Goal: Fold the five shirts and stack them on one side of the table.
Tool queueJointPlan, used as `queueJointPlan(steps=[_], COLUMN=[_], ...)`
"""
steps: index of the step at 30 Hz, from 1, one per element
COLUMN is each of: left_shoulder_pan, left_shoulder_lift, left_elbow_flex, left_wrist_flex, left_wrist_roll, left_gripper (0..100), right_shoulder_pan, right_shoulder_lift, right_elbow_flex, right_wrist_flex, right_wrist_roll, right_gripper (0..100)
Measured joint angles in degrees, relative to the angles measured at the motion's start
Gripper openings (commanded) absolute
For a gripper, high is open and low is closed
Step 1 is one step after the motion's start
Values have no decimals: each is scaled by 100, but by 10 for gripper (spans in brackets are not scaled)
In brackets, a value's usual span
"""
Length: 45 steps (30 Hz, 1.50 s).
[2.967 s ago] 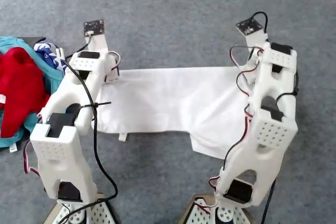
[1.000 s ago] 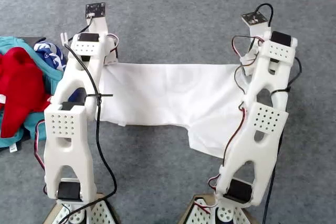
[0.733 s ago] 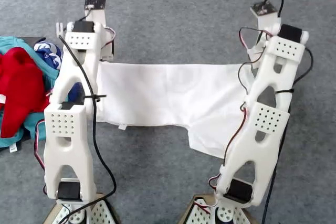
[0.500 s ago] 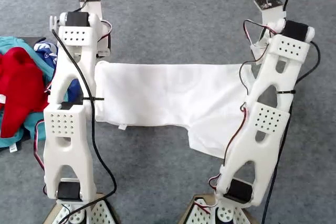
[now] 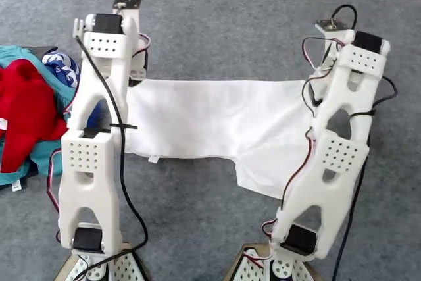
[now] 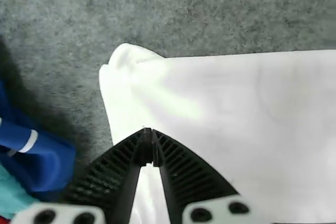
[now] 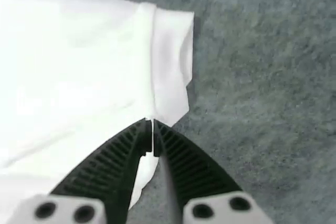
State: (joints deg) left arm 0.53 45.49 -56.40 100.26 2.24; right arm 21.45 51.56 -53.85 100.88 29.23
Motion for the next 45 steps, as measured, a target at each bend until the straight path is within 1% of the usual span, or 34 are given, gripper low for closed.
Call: queueJointPlan(steps=[5,8,11,14,16,18,22,24,27,30,33,37,41,45], left_shoulder_pan=[273,343,360,360,360,360,404,466,475,404,281,35,-202,-448], left_shoulder_lift=[-9,-343,-1257,-2523,-3455,-4404,-6180,-6681,-6769,-6400,-5820,-5213,-5187,-5196], left_elbow_flex=[35,457,1424,2866,4018,5231,7745,8818,9732,10040,10066,10057,10057,10057], left_wrist_flex=[0,0,0,-70,-475,-1055,-2629,-3314,-3965,-4563,-4949,-5108,-5108,-5081], left_wrist_roll=[0,0,-62,-229,-316,-404,-422,-422,-396,-167,-105,-105,-105,-475], left_gripper=[27,27,29,29,29,29,30,30,30,30,29,29,29,28], right_shoulder_pan=[9,26,79,114,114,114,114,114,114,114,114,114,123,123], right_shoulder_lift=[-633,-853,-1160,-1644,-1996,-2418,-3314,-3569,-3631,-3516,-3191,-2760,-2541,-2435], right_elbow_flex=[615,853,1160,1653,2031,2444,3516,4193,5178,5820,5969,5996,5890,5714], right_wrist_flex=[0,0,0,-26,-97,-211,-782,-1257,-2171,-2927,-3182,-3385,-3402,-3279], right_wrist_roll=[149,167,167,132,0,-79,-114,-114,-114,-123,-62,26,35,44], right_gripper=[15,15,15,15,15,15,15,15,15,15,15,15,15,15])
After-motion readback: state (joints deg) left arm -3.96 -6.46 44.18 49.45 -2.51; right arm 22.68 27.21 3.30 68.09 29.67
